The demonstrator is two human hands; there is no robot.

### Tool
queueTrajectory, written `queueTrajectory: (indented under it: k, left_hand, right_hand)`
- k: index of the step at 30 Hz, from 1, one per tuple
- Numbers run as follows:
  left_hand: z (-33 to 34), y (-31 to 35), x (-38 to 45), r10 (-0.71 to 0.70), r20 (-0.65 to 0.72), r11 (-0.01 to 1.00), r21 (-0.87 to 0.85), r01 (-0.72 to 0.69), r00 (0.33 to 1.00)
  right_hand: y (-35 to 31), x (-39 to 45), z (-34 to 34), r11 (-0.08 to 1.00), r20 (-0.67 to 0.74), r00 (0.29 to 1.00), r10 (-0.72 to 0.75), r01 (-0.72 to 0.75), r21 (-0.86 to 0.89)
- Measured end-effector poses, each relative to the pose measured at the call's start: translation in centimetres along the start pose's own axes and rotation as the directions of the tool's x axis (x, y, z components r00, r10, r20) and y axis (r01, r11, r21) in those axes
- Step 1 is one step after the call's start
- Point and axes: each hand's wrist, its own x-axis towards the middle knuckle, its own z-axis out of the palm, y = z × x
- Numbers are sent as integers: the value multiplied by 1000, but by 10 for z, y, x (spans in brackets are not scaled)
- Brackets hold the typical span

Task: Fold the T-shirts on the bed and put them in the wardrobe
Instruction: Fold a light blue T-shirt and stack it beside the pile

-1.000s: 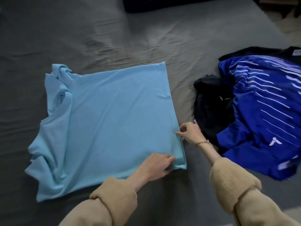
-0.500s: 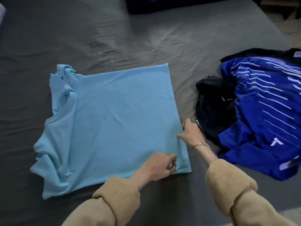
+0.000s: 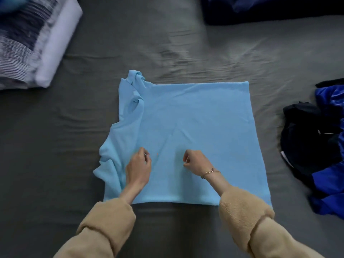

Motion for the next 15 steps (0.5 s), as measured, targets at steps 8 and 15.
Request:
queueTrajectory:
  k: [8, 15]
  left_hand:
    - [-48, -110, 30, -224, -51, 975, -14, 223, 973]
    - [-65, -145, 108, -189, 192, 884, -394, 252, 963]
  right_hand:
    - [-106, 28, 75, 995, 80, 992, -98, 99, -14]
    - [-159, 44, 118, 980, 42, 989, -139, 143, -136]
